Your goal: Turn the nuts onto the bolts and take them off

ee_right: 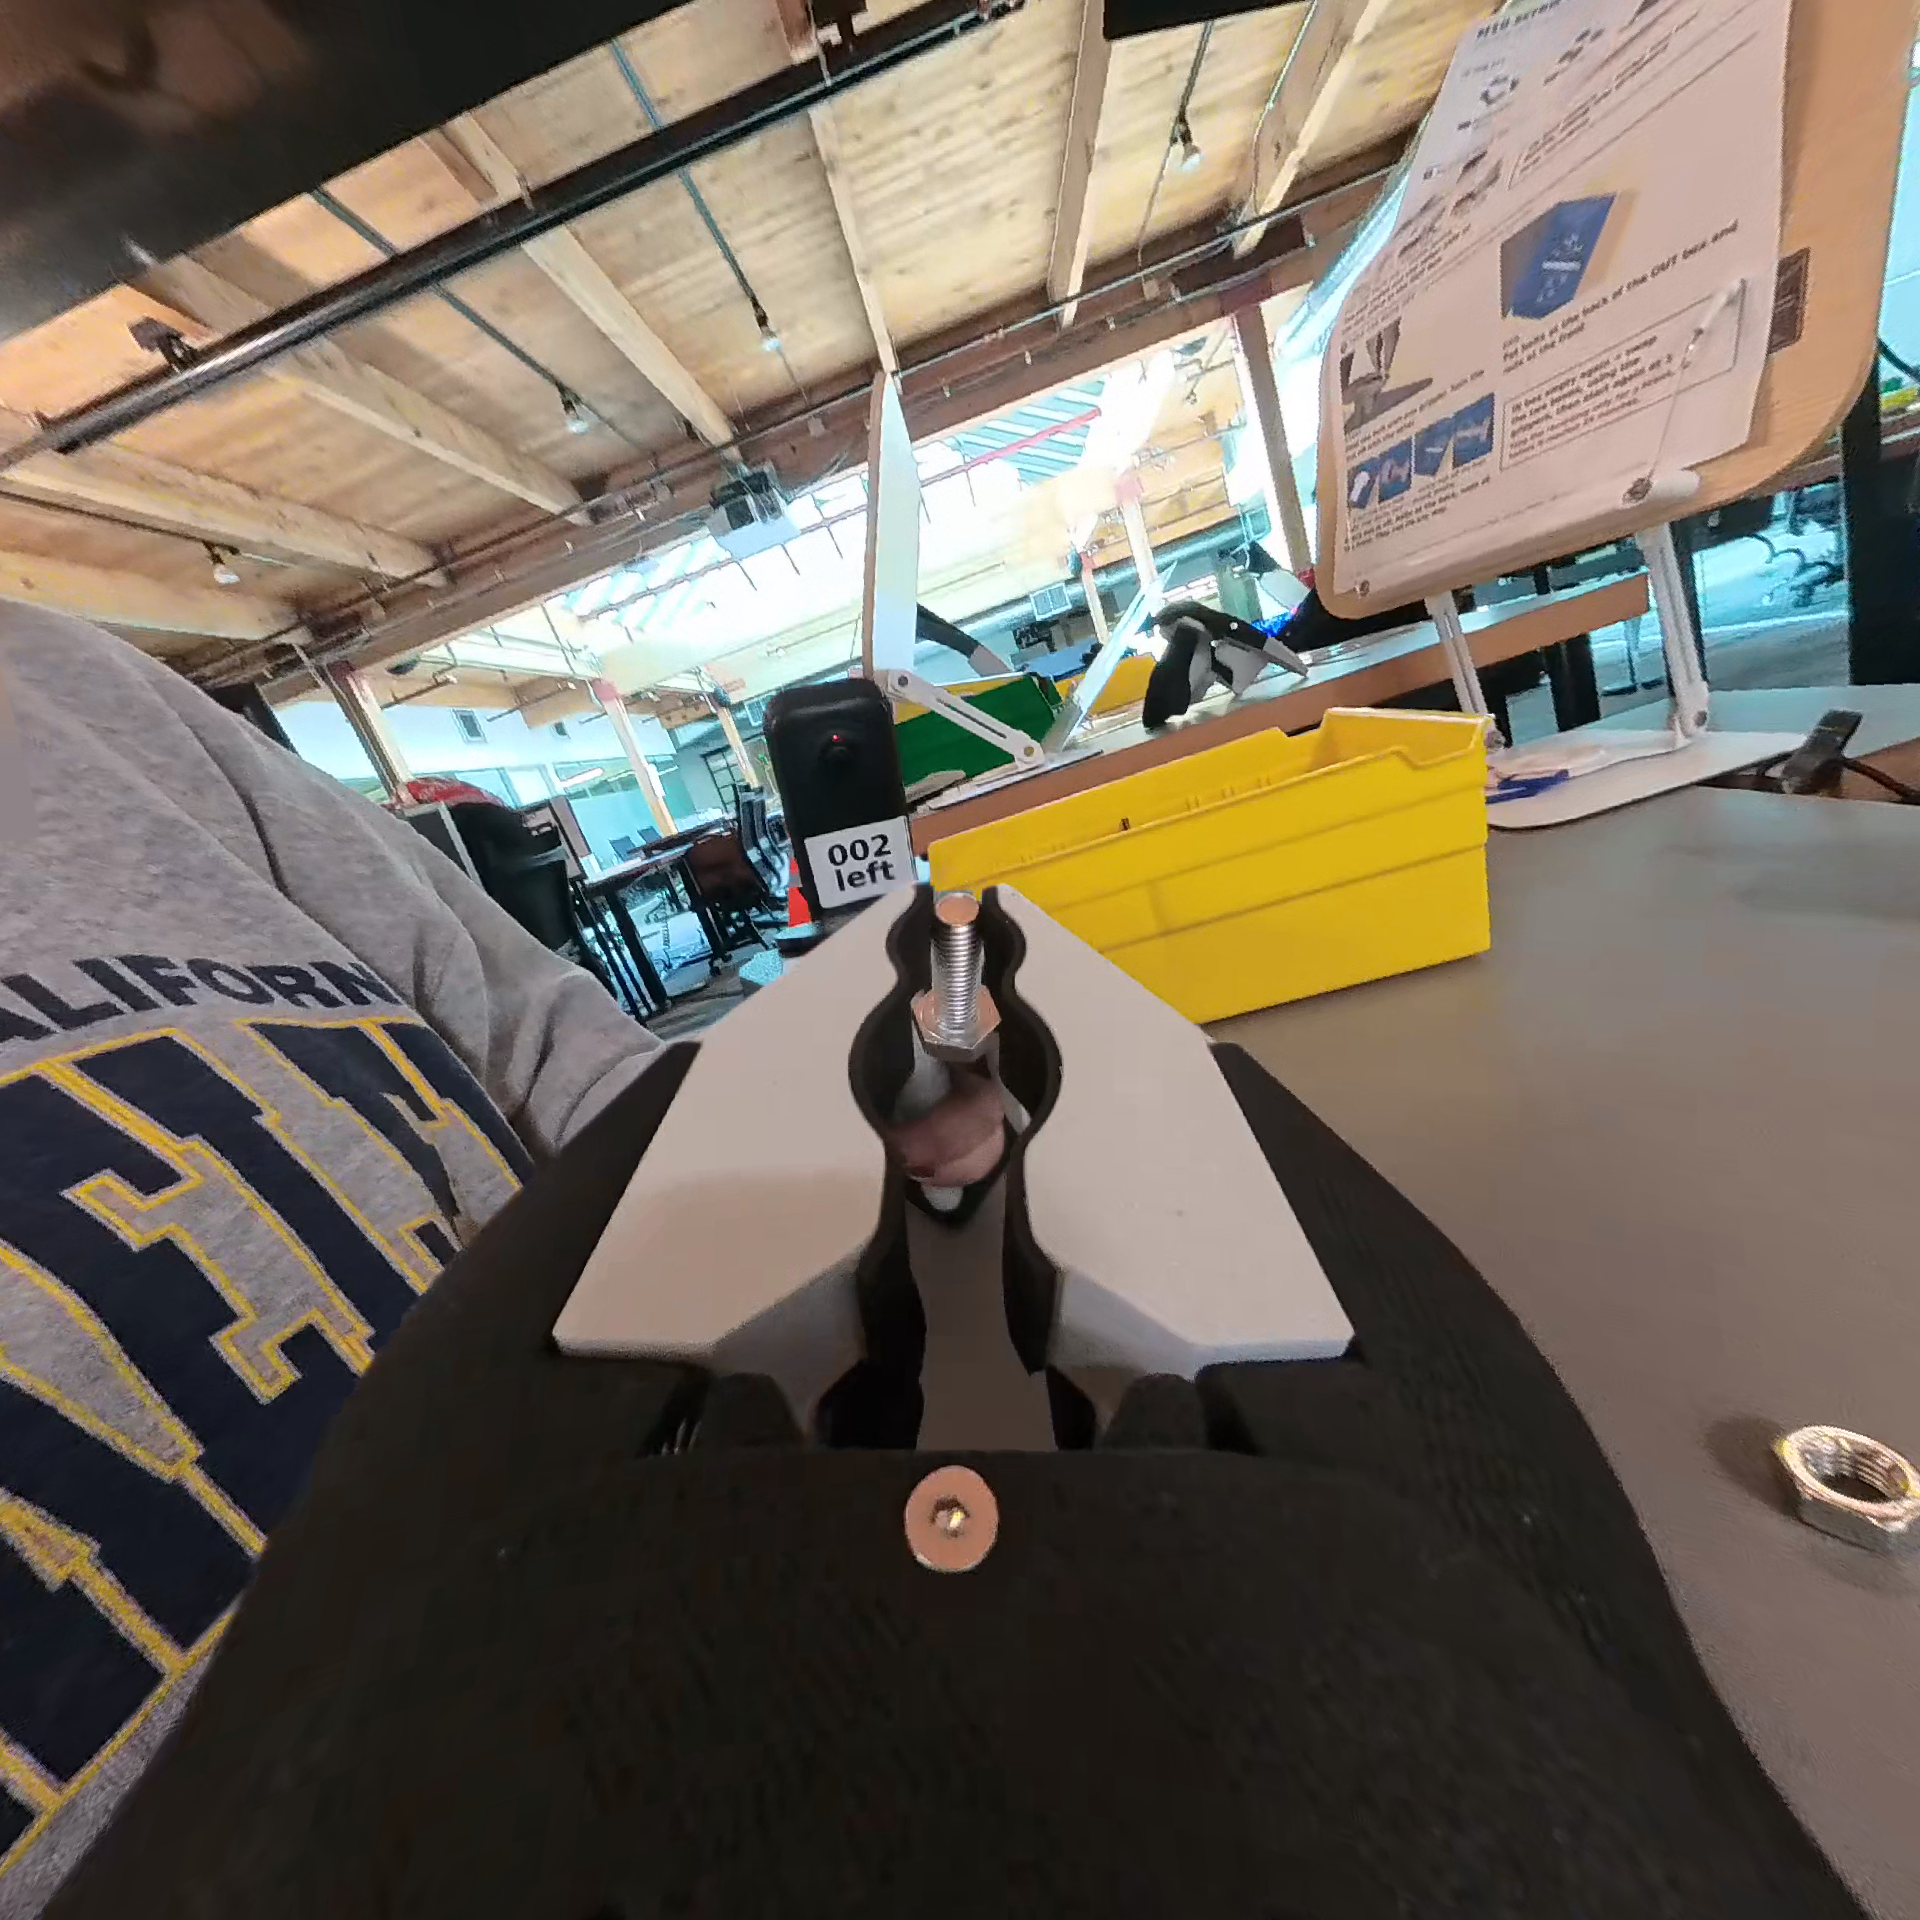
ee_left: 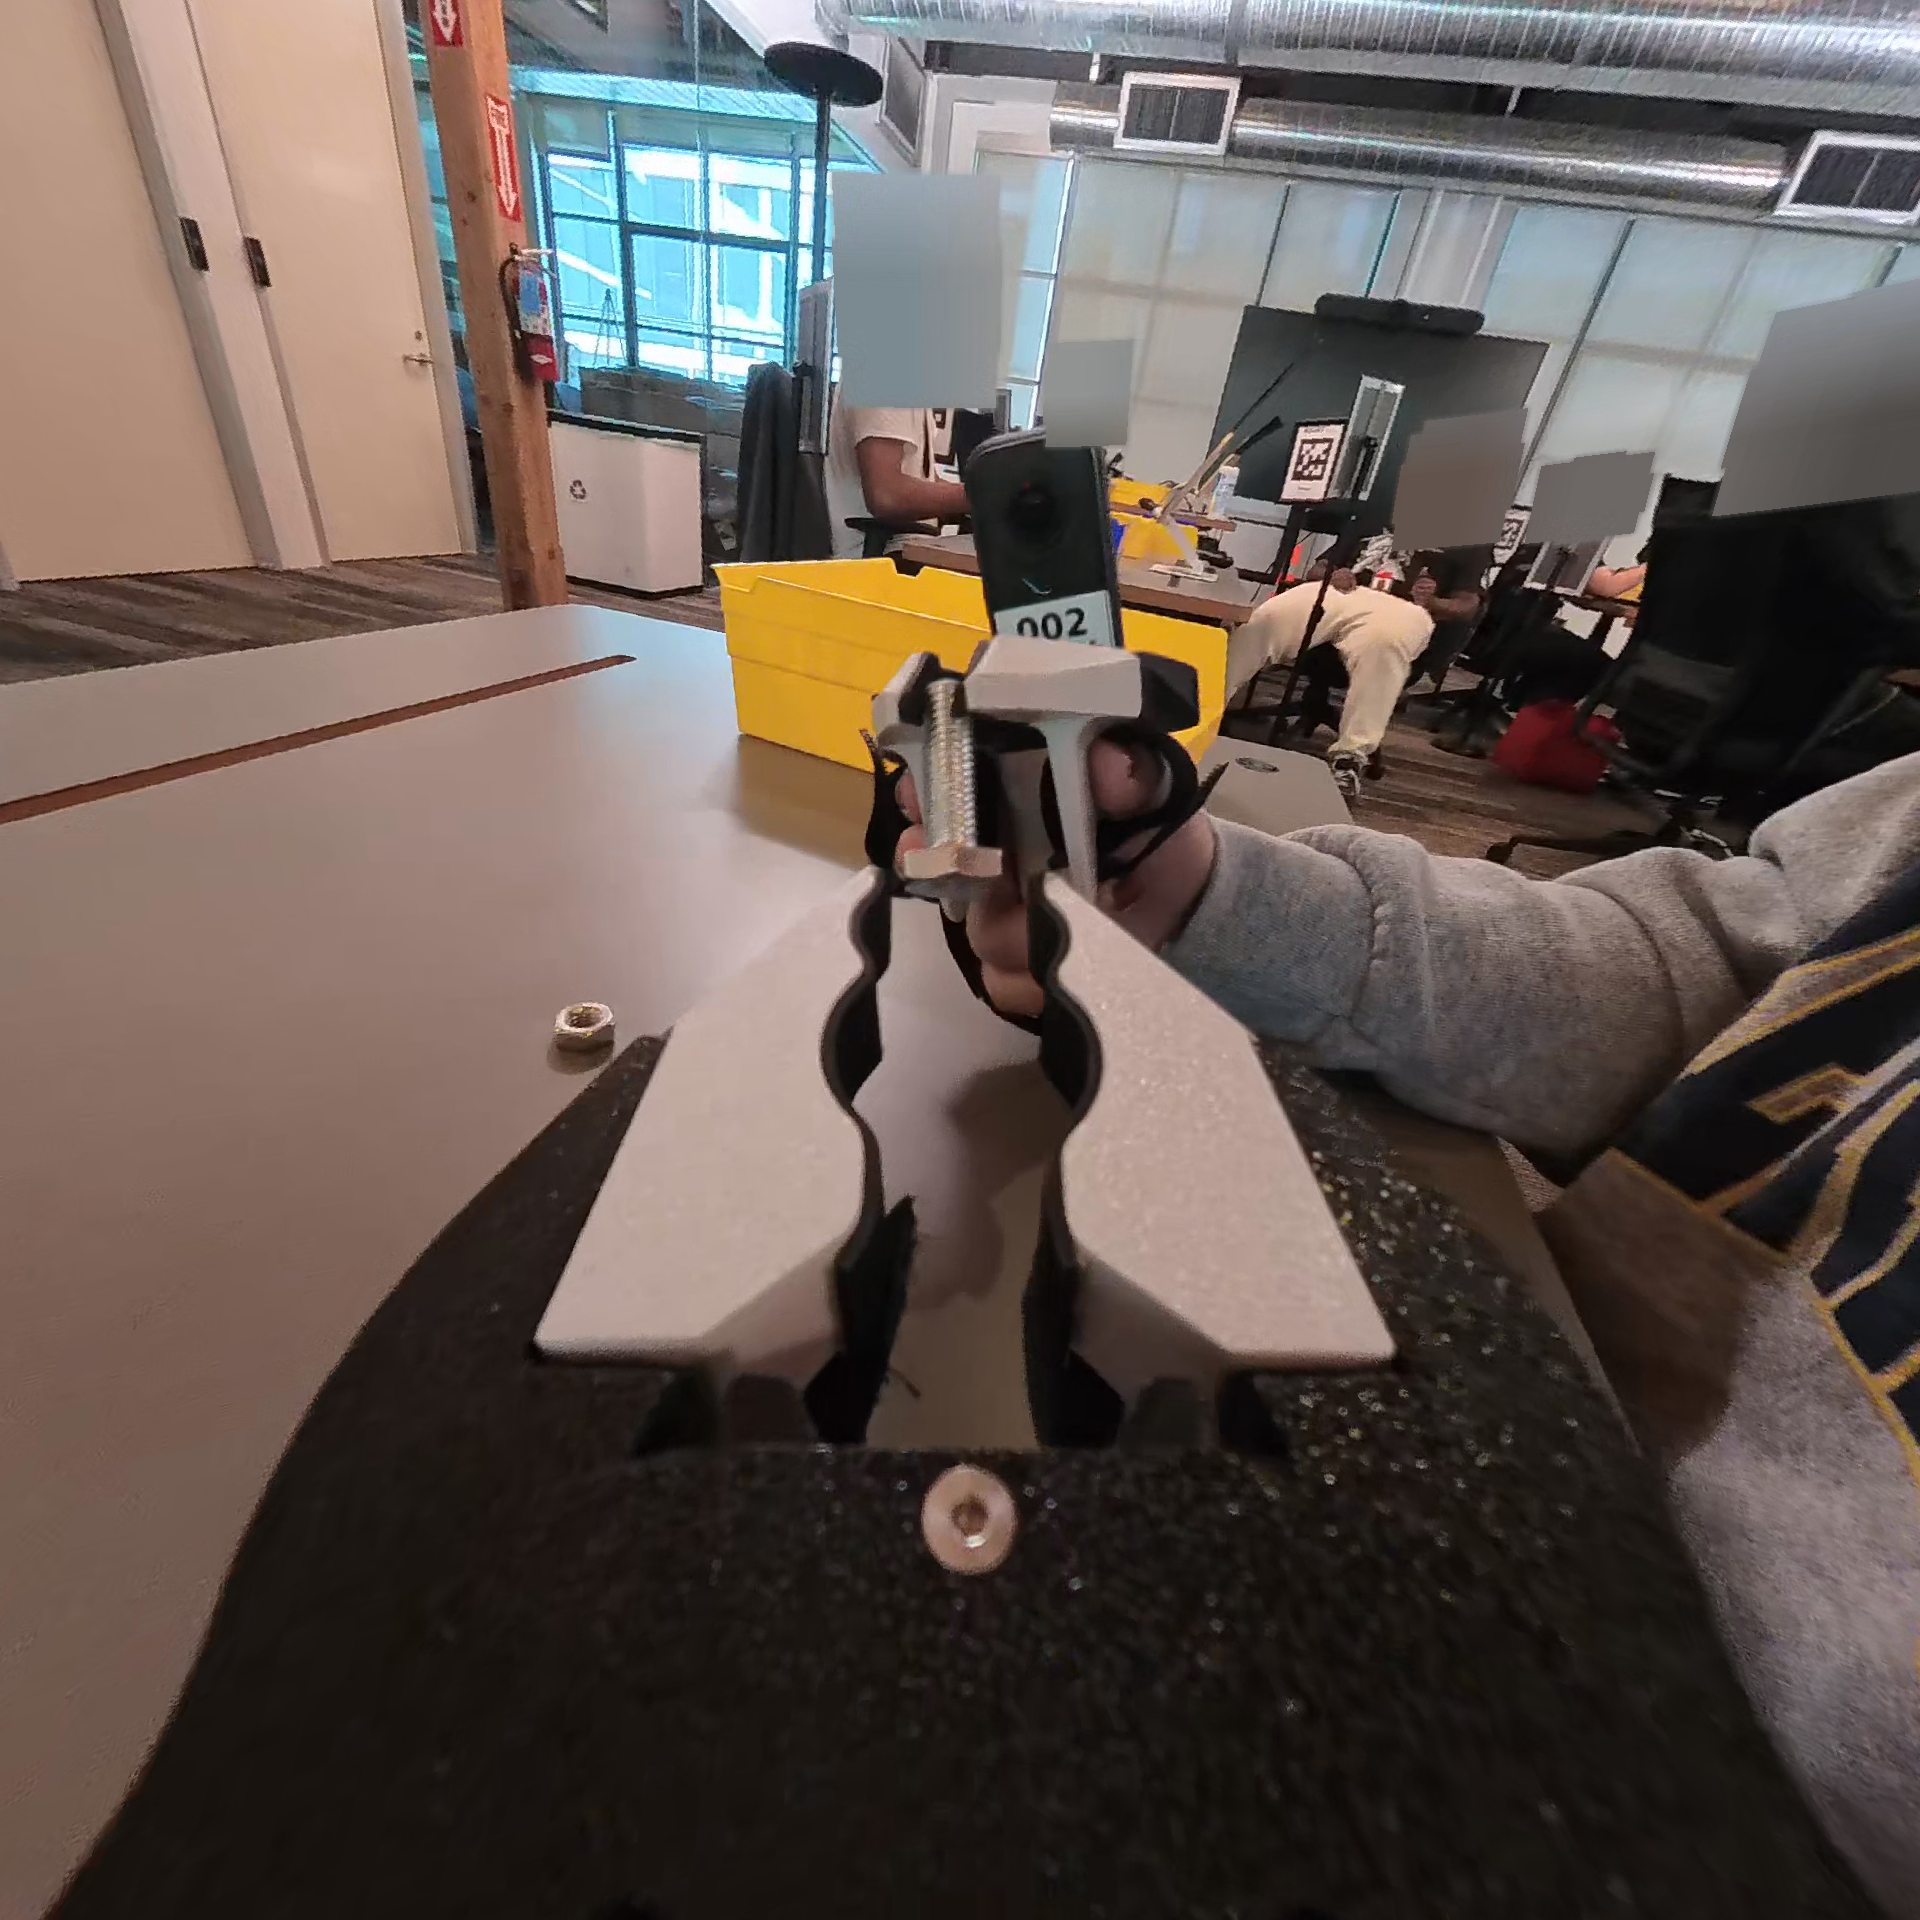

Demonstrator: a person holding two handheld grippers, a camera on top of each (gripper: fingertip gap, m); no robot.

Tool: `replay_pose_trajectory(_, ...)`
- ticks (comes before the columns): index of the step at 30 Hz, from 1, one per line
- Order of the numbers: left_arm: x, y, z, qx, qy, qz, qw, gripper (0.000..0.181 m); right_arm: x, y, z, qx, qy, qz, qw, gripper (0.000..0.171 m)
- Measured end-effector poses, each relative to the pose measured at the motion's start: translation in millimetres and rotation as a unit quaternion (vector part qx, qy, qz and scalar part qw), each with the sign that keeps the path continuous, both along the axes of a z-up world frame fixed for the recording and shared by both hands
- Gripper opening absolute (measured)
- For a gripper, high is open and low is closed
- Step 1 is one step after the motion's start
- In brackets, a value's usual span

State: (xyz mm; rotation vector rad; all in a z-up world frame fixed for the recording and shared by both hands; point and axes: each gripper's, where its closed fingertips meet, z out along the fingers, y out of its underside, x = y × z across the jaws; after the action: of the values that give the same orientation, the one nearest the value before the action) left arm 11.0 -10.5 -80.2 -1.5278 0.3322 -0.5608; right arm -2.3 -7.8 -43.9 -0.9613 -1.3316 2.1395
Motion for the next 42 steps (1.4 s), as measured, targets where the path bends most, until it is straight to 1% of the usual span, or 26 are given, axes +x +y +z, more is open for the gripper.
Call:
replay_pose_trajectory(3,-1,1,0,-0.001,-0.002,0.004,1.000,0.025,-1,0,-1,0.003,-0.003,-0.001,1.000,0.007)
replay_pose_trajectory(5,0,1,1,0.001,-0.004,-0.001,1.000,0.026,-2,0,-5,0.019,-0.012,-0.008,1.000,0.007)
replay_pose_trajectory(7,0,1,-1,-0.007,0.000,0.003,1.000,0.023,-4,-1,-10,0.044,-0.019,-0.016,0.999,0.007)
replay_pose_trajectory(9,0,3,-5,-0.018,0.016,0.008,1.000,0.015,-3,-3,-12,0.066,-0.018,-0.022,0.997,0.008)
replay_pose_trajectory(12,0,8,-16,-0.044,0.049,0.027,0.997,0.015,-6,-6,-17,0.100,-0.022,-0.037,0.994,0.008)
replay_pose_trajectory(14,-4,11,-15,-0.036,0.061,0.050,0.996,0.015,-9,-4,-17,0.112,-0.015,-0.060,0.992,0.009)
replay_pose_trajectory(16,-6,10,-6,-0.021,0.030,0.053,0.998,0.015,-9,7,-10,0.096,0.001,-0.096,0.991,0.024)
replay_pose_trajectory(18,-6,9,3,-0.008,-0.014,0.043,0.999,0.015,-6,15,-5,0.073,0.001,-0.101,0.992,0.028)
replay_pose_trajectory(21,-4,6,13,0.023,-0.033,0.031,0.999,0.015,0,10,0,0.033,0.000,-0.053,0.998,0.024)
replay_pose_trajectory(24,1,7,10,0.021,-0.007,0.028,0.999,0.015,2,1,0,0.038,0.001,-0.029,0.999,0.021)
replay_pose_trajectory(27,4,6,11,0.027,-0.002,0.026,0.999,0.015,1,-6,-6,0.070,-0.005,-0.028,0.997,0.022)
replay_pose_trajectory(30,1,8,5,0.012,0.014,0.035,0.999,0.015,2,-7,-5,0.073,-0.002,-0.026,0.997,0.021)
replay_pose_trajectory(33,0,10,-5,-0.004,0.072,0.050,0.996,0.015,2,-4,-8,0.094,-0.007,-0.038,0.995,0.016)
replay_pose_trajectory(34,0,10,-7,-0.004,0.091,0.055,0.994,0.015,1,-2,-11,0.109,-0.012,-0.049,0.993,0.008)
replay_pose_trajectory(36,1,8,-5,0.006,0.109,0.058,0.992,0.015,2,-1,-11,0.129,-0.012,-0.053,0.990,0.008)
replay_pose_trajectory(40,6,0,11,0.045,0.067,0.031,0.996,0.015,9,-4,2,0.087,0.016,-0.035,0.995,0.007)
replay_pose_trajectory(42,6,0,16,0.048,0.031,0.023,0.998,0.028,11,-4,9,0.054,0.028,-0.023,0.998,0.007)
